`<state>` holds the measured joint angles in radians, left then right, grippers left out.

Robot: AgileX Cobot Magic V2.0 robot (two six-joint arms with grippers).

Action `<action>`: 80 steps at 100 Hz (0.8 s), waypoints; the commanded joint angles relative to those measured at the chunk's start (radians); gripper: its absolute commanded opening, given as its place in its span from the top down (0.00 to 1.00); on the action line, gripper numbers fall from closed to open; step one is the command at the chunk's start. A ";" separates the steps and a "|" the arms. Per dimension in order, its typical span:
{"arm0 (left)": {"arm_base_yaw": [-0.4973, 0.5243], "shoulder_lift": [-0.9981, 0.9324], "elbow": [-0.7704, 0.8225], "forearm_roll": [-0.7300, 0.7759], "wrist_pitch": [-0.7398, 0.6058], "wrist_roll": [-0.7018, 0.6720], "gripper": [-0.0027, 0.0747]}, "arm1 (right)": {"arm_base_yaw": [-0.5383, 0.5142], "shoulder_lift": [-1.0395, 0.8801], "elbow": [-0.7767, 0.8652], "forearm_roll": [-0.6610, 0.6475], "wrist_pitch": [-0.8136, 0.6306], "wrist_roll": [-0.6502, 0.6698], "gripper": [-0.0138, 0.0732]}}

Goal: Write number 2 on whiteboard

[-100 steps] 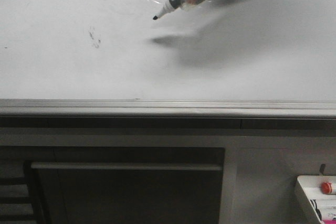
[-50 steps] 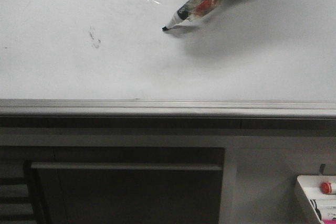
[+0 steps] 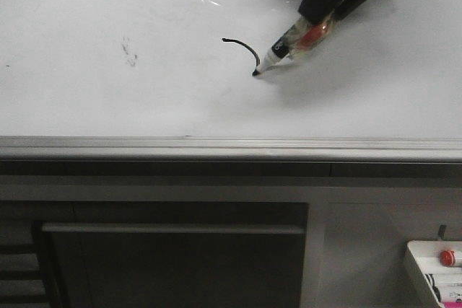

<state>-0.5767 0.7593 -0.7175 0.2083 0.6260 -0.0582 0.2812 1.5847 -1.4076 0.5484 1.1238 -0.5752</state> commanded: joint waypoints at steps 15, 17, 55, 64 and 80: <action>0.002 0.001 -0.028 0.012 -0.068 -0.010 0.29 | 0.061 0.005 -0.018 -0.014 -0.143 0.014 0.81; 0.002 0.001 -0.028 0.012 -0.068 -0.010 0.29 | 0.056 0.005 -0.018 -0.021 -0.136 0.019 0.81; 0.002 0.001 -0.028 0.026 -0.068 -0.010 0.29 | -0.006 -0.018 -0.018 -0.088 -0.059 0.059 0.81; 0.002 0.001 -0.028 0.037 -0.068 -0.010 0.29 | 0.013 -0.018 -0.018 -0.088 -0.060 0.059 0.81; 0.002 0.001 -0.035 0.031 -0.054 0.009 0.29 | 0.022 -0.046 -0.022 0.004 -0.004 -0.005 0.81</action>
<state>-0.5767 0.7593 -0.7175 0.2328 0.6237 -0.0582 0.3030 1.5992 -1.4035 0.4846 1.1543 -0.5284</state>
